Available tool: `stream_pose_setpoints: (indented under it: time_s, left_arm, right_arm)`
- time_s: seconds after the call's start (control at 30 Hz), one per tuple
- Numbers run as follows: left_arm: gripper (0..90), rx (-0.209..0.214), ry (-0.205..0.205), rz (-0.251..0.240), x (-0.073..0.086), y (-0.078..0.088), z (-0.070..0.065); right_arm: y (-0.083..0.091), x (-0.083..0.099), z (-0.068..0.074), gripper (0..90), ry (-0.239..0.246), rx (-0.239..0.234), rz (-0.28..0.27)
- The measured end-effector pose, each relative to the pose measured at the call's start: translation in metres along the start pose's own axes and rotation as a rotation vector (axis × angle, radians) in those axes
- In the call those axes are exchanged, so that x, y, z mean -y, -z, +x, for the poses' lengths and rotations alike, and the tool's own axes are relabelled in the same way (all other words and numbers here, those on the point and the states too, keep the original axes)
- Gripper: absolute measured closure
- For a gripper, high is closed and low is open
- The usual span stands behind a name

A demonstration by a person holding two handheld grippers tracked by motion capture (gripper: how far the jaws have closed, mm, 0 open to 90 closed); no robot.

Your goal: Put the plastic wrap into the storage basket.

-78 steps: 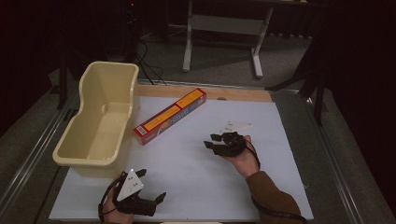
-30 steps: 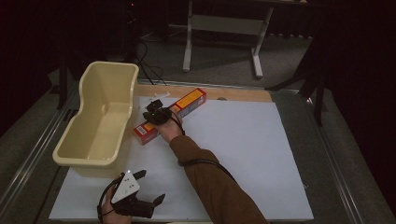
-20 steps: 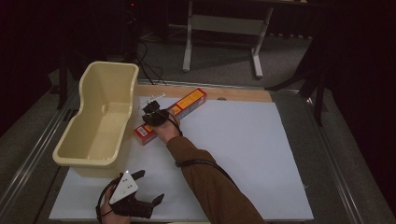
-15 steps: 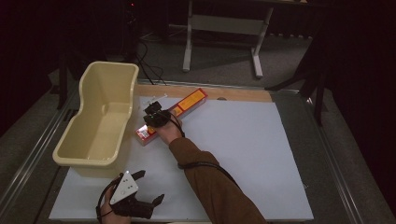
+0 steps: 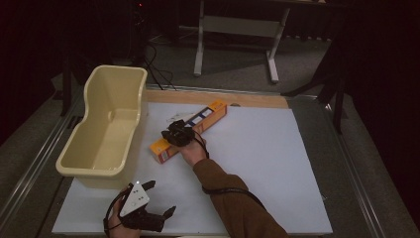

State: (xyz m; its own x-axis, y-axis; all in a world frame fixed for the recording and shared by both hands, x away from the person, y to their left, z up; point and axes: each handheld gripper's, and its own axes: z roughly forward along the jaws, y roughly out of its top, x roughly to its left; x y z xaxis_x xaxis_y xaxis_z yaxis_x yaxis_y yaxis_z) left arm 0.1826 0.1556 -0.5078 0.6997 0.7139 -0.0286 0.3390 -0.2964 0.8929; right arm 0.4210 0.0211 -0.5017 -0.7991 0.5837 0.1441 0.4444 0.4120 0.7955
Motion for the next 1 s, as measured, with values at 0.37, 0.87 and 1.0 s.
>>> stream_pose_setpoints:
  time_s: [0.37, 0.87, 1.0]
  left_arm:
    - [0.6, -0.004, -0.002, 0.007, 0.0, -0.001, -0.001]
    - [0.6, -0.001, -0.007, 0.001, 0.0, 0.0, -0.001]
    - [0.6, -0.003, -0.009, -0.003, 0.0, 0.0, -0.002]
  right_arm:
    - [-0.005, 0.001, 0.028, 90.0, 0.06, -0.027, 0.018]
    - [-0.02, -0.008, 0.053, 90.0, 0.117, -0.06, 0.154]
    - [-0.01, -0.006, 0.053, 90.0, 0.155, -0.084, 0.204]
